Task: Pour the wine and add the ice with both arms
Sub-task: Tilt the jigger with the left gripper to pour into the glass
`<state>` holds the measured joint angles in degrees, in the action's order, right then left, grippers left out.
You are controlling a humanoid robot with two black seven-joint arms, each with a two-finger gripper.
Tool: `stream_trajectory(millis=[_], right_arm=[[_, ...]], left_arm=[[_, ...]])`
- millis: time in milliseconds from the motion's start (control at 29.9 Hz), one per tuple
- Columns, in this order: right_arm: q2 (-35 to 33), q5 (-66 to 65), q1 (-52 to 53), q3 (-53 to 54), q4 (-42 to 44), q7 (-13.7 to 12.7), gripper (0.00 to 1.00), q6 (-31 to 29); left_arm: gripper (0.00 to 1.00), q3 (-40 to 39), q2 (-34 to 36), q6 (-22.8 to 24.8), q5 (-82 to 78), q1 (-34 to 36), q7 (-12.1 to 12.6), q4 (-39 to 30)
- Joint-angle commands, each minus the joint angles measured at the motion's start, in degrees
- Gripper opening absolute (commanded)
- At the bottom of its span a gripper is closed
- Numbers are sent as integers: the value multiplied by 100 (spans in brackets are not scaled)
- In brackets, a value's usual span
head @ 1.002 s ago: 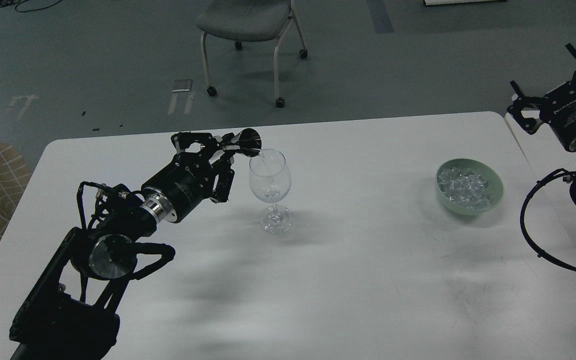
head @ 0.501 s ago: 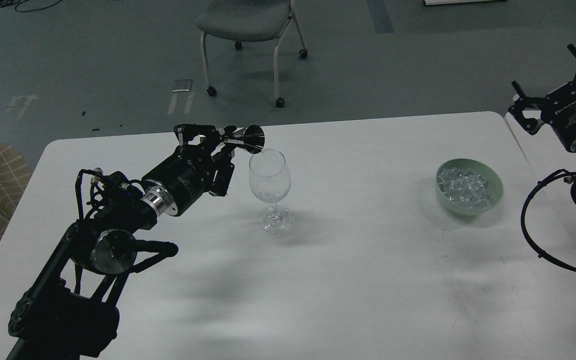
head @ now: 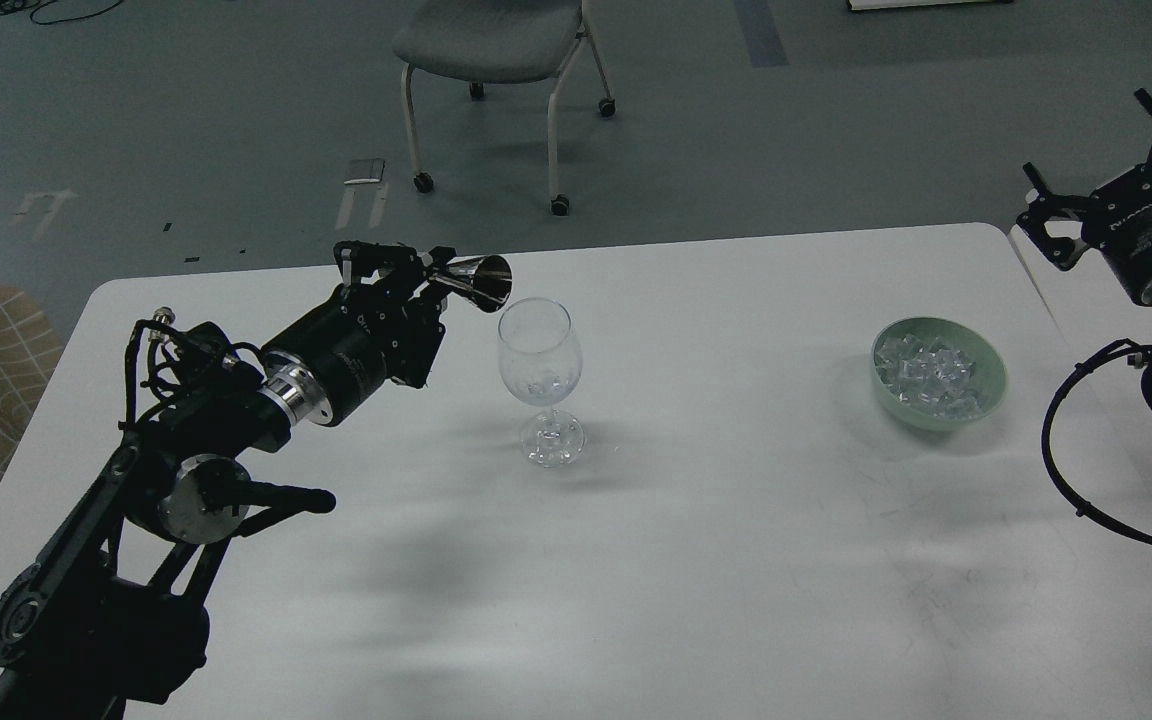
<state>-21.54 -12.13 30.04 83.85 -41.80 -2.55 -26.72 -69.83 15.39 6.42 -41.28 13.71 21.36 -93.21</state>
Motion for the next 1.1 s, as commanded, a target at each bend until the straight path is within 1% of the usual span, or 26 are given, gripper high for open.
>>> stream_trajectory(millis=[0,635,835,1069], right_arm=[[-8,0,-7,0,-4,0,100,0],[-35,0,-69,61,5,0,100,-9],[-35,9,-77,140,-12,0,100,-9],[-52,9,-86,140,5,0,100,-9]], left_arm=[[15,-4,-10,8,-3,132,18,-4],[15,5,43,8,-354,369,27,5],[15,-4,34,34,-530,510,88,-13],[15,5,165,113,-548,571,97,-30]])
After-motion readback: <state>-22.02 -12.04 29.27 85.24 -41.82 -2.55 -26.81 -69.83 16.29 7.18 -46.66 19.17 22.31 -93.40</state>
